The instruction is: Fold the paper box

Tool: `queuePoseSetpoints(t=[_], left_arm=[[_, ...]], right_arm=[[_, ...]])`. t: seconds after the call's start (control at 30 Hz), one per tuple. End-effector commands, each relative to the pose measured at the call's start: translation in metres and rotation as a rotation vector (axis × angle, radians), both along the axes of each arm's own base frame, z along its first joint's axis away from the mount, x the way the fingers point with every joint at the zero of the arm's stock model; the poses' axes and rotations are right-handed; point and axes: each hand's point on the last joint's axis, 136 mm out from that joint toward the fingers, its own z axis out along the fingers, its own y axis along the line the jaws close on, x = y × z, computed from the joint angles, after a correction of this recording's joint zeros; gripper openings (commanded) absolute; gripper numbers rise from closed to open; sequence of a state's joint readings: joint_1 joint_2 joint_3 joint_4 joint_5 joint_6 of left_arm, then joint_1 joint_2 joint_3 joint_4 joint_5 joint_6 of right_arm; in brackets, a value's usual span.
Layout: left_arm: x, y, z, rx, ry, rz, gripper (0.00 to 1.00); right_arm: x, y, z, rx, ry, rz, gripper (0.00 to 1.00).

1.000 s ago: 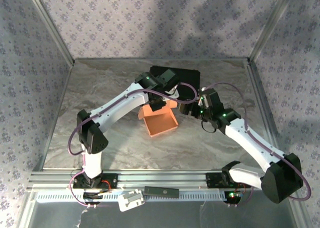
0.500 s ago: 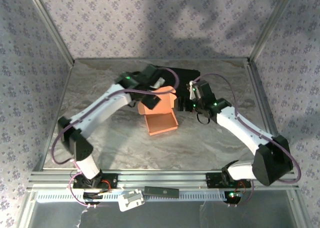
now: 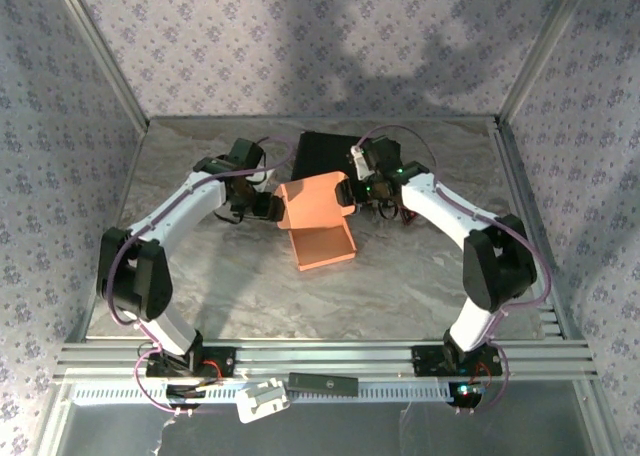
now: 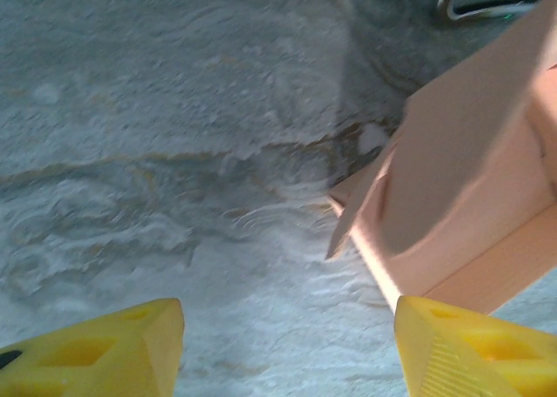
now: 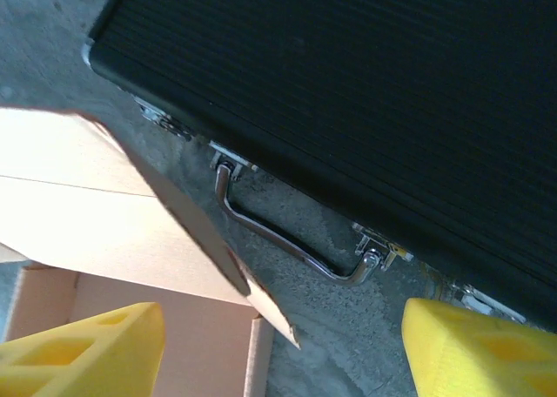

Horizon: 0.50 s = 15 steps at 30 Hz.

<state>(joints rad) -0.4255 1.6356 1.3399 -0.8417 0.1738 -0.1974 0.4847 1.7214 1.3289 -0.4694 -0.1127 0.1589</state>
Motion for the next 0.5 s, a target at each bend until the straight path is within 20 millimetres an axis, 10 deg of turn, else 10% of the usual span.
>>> queuePoseSetpoints(t=[0.0,0.47], left_arm=[[0.011,-0.019,0.003,-0.086,-0.023,-0.012,0.63],[0.017,-0.029,-0.009,-0.018,-0.037,0.011,0.38]], right_arm=[[-0.001,0.0,-0.008,-0.039,0.025,0.056,0.71],[-0.002,0.017,-0.01,0.016,0.023,0.092,0.41]])
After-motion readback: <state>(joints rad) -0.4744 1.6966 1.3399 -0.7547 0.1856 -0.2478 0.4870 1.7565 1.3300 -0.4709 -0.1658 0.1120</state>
